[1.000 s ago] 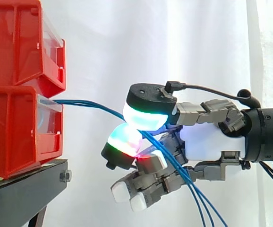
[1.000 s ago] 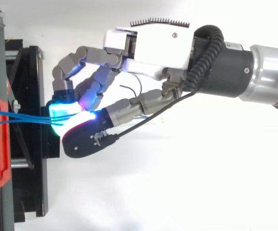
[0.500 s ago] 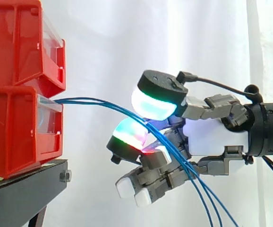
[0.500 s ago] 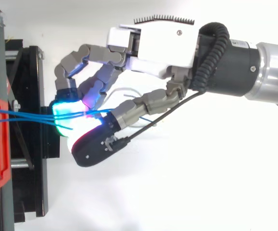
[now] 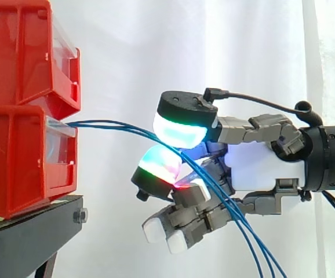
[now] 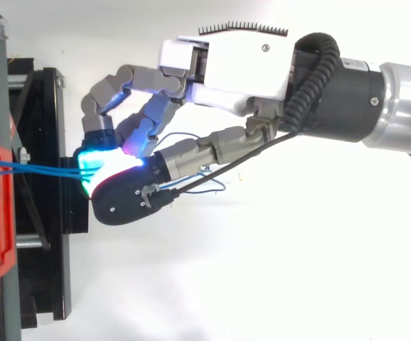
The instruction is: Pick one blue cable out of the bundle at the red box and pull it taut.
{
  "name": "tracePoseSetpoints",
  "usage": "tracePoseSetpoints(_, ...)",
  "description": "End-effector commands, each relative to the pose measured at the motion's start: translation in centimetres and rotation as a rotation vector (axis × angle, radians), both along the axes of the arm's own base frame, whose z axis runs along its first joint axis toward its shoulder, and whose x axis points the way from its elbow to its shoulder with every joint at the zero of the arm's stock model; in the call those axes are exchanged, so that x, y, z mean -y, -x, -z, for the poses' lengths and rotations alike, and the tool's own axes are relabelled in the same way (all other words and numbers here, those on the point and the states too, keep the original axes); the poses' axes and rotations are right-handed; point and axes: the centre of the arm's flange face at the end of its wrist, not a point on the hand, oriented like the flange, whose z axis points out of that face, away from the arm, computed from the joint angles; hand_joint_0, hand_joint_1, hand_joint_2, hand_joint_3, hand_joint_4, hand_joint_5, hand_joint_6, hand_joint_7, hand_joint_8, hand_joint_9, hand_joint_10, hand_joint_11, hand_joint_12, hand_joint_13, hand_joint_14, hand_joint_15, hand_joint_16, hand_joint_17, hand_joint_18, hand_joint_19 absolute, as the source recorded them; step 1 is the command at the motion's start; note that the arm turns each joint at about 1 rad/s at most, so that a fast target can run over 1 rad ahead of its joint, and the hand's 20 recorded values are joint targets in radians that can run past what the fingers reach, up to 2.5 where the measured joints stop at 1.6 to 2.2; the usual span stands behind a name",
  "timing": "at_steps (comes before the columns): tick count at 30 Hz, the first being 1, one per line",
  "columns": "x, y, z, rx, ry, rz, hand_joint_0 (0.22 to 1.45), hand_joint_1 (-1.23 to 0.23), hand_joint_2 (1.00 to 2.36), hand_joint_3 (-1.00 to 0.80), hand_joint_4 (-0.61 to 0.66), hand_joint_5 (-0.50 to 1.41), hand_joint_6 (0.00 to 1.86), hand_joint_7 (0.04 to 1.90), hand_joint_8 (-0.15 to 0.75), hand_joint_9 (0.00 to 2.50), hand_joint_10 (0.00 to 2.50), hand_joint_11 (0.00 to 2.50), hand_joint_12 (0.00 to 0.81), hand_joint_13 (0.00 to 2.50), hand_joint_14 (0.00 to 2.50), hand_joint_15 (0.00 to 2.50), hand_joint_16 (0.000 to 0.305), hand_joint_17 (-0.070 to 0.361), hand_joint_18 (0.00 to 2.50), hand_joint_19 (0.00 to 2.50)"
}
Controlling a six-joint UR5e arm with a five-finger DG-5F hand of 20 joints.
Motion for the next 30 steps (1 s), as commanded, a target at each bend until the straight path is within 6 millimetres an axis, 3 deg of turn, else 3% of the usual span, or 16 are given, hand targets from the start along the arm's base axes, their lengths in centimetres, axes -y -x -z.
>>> tracePoseSetpoints(1,0.03,-0.01,-0.02,0.000,0.001,0.000,0.61,-0.73,1.01,-0.22,0.21,-0.13,0.92,1.11,0.397,1.13,0.01,1.13,0.387,0.79,0.01,0.39,0.053,0.120,0.74,0.40)
tracePoseSetpoints(6,0.03,-0.02,0.10,-0.001,0.001,0.000,0.69,-0.89,1.02,-0.19,0.15,-0.14,0.91,1.26,0.374,1.11,0.01,1.18,0.365,0.77,0.02,0.39,0.048,0.108,0.72,0.39)
tracePoseSetpoints(8,0.03,-0.01,-0.02,0.000,0.001,0.000,0.73,-0.91,1.01,-0.26,0.11,-0.14,0.92,1.29,0.369,1.10,0.01,1.17,0.367,0.77,0.02,0.40,0.048,0.108,0.72,0.38)
tracePoseSetpoints(15,-0.09,-0.02,-0.02,0.000,0.001,-0.001,0.80,-0.91,1.00,-0.50,0.03,-0.15,0.92,1.30,0.358,1.08,0.02,1.17,0.357,0.75,0.01,0.39,0.048,0.107,0.71,0.36)
tracePoseSetpoints(17,0.03,-0.01,-0.02,0.000,0.001,0.000,0.82,-0.92,1.00,-0.50,0.06,-0.16,0.93,1.37,0.358,1.08,0.02,1.16,0.356,0.75,0.02,0.38,0.047,0.107,0.70,0.36)
tracePoseSetpoints(19,-0.06,-0.02,-0.02,0.000,0.001,0.002,0.82,-0.92,1.00,-0.50,0.05,-0.16,0.94,1.31,0.349,1.06,0.02,1.16,0.356,0.75,0.01,0.38,0.047,0.106,0.70,0.35)
tracePoseSetpoints(22,-0.06,-0.02,-0.02,0.000,0.001,0.002,0.72,-0.95,1.00,-0.50,0.14,-0.16,0.94,1.12,0.347,1.04,0.02,1.15,0.355,0.73,0.02,0.39,0.047,0.105,0.70,0.35)
tracePoseSetpoints(25,-0.06,-0.02,-0.02,0.000,0.001,0.002,0.54,-0.91,1.00,-0.50,0.17,-0.15,0.94,1.08,0.363,1.05,0.01,1.14,0.371,0.72,0.02,0.40,0.049,0.111,0.69,0.40)
tracePoseSetpoints(27,-0.06,-0.02,-0.02,0.000,0.001,0.002,0.47,-0.78,1.00,-0.50,0.18,-0.15,0.93,1.07,0.386,1.06,0.01,1.13,0.389,0.74,0.01,0.40,0.055,0.123,0.72,0.41)
tracePoseSetpoints(30,-0.06,-0.02,-0.02,0.000,0.001,0.002,0.45,-0.61,1.00,-0.50,0.17,-0.14,0.91,1.07,0.397,1.08,0.01,1.10,0.399,0.74,0.01,0.39,0.057,0.128,0.72,0.41)
